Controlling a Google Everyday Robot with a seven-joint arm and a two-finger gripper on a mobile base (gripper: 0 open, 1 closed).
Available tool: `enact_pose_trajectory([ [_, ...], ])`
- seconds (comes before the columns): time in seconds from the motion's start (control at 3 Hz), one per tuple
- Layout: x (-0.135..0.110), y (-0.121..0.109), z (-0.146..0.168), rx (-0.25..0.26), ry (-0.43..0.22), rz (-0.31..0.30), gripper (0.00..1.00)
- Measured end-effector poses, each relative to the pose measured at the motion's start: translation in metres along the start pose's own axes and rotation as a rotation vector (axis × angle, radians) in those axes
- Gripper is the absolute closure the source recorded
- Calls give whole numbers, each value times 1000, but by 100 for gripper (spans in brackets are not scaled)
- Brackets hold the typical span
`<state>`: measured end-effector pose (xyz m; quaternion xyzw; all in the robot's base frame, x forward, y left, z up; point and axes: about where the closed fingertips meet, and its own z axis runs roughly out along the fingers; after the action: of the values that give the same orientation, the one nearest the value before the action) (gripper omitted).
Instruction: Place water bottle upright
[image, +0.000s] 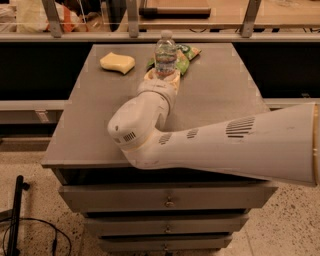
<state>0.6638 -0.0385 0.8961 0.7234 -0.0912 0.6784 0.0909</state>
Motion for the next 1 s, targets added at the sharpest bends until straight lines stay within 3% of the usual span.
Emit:
enact_pose_trajectory([
  [0.33, -6, 2, -7, -9, 17, 14, 82],
  [1.0, -5, 6, -25, -27, 4, 15, 36],
])
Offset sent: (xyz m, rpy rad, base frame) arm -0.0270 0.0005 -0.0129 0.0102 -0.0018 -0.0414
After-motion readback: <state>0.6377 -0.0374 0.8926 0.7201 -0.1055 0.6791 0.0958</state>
